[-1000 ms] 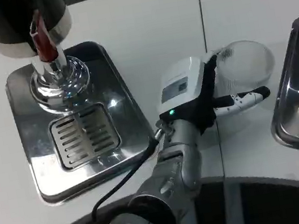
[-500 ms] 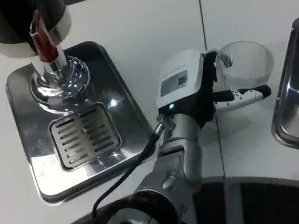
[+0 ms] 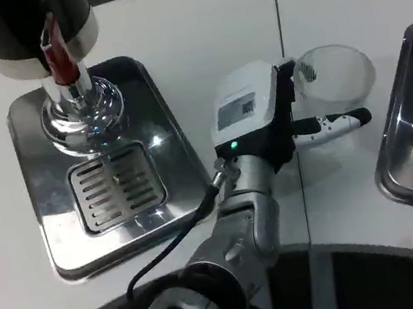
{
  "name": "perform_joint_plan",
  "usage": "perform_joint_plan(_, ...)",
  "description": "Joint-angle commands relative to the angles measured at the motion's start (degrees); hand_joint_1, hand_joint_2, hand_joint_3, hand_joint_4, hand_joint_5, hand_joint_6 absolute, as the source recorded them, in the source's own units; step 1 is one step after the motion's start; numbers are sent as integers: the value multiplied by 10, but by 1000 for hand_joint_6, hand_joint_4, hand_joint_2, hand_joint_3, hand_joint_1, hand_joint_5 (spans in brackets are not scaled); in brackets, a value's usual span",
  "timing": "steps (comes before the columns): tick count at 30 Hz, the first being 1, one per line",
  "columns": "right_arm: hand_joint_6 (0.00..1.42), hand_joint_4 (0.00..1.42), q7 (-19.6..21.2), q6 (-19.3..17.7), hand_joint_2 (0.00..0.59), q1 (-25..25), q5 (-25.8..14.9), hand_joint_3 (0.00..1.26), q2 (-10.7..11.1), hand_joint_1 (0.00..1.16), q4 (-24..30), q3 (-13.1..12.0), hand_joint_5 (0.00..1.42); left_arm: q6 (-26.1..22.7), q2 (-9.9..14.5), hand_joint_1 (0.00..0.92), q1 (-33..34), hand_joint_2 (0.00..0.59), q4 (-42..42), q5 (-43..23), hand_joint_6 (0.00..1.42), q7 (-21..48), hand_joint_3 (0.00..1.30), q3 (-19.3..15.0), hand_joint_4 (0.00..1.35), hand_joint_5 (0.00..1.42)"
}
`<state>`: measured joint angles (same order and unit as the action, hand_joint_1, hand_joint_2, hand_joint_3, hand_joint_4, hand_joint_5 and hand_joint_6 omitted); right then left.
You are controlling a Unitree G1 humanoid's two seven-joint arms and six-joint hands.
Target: Grasp the cup under the faucet to collect the drink, then remove the cup.
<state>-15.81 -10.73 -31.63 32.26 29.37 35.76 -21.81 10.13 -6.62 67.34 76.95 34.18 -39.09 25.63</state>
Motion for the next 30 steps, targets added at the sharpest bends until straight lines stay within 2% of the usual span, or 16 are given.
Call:
perform_joint_plan(1, 0, 0, -5, -1, 470, 0, 2, 0, -2, 114, 0, 10, 0, 22, -41, 639, -4, 96, -16, -1, 1400, -23, 948, -1, 1022, 1255)
perform_joint_plan(9, 0, 0, -1, -4, 472, -1, 6, 0, -3, 104, 4, 19, 0, 44, -16, 655, -36, 74, -48, 3, 1401, -36, 948, 6, 1017, 1251)
perform_joint_plan(14, 0, 0, 2, -7, 472, 1, 8, 0, -2, 100, 4, 21, 0, 50, 12, 662, -71, 65, -92, 6, 1384, -33, 948, 6, 1017, 1251)
perform_joint_plan(17, 0, 0, 2, -10, 472, 6, 11, 0, -1, 98, 4, 24, 0, 46, 43, 665, -113, 60, -156, 13, 1384, -28, 948, 6, 1017, 1251)
perform_joint_plan(23, 0, 0, 1, -11, 472, 14, 15, 0, -1, 95, 0, 32, 0, 17, 85, 667, -189, 52, -290, 23, 1397, 3, 948, -1, 1017, 1251)
perform_joint_plan(30, 0, 0, 2, -12, 472, 16, 24, 0, -4, 93, 6, 43, 0, -34, 131, 668, -293, 36, -476, 32, 1401, 73, 958, -19, 1017, 1241)
